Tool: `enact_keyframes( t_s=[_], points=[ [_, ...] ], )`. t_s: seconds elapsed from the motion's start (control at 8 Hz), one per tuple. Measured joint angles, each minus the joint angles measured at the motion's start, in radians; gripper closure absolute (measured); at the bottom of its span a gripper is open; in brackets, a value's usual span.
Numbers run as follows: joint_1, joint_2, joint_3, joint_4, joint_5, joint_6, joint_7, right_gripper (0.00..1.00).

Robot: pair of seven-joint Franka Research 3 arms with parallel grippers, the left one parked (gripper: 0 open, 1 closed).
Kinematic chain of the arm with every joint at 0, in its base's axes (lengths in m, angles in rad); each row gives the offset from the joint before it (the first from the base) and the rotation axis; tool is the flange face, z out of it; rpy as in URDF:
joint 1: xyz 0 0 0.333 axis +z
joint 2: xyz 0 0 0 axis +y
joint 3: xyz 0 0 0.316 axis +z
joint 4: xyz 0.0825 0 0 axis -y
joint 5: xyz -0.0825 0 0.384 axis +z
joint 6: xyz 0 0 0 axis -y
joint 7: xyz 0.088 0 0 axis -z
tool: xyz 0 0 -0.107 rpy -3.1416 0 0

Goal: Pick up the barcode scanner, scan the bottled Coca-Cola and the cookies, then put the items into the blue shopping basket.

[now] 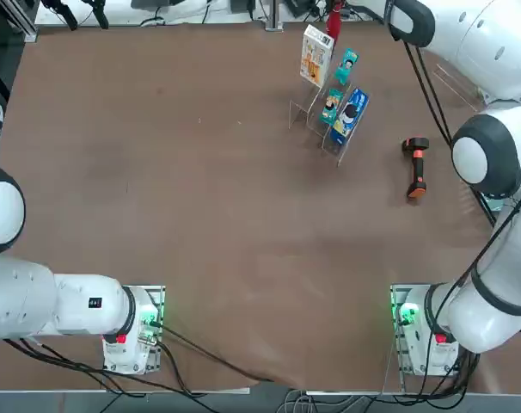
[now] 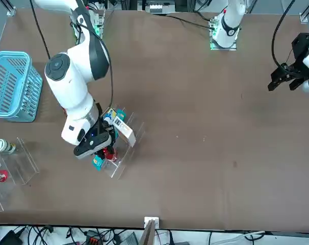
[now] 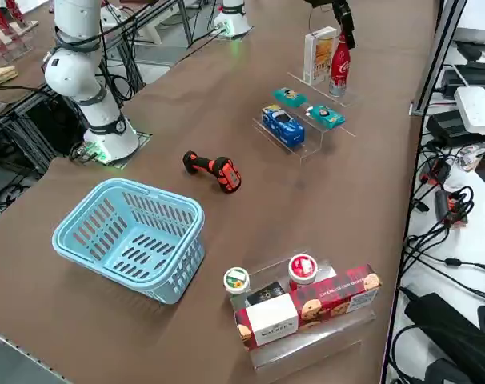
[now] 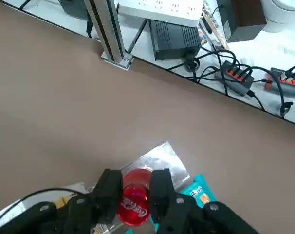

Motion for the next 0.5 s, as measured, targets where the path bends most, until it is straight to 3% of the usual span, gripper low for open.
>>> enact_keyframes(
  t_s=[0.5],
  points=[
    [0.000,0.000,-0.001,0.001,0.015,-0.003,-0.002,0.66]
  ],
)
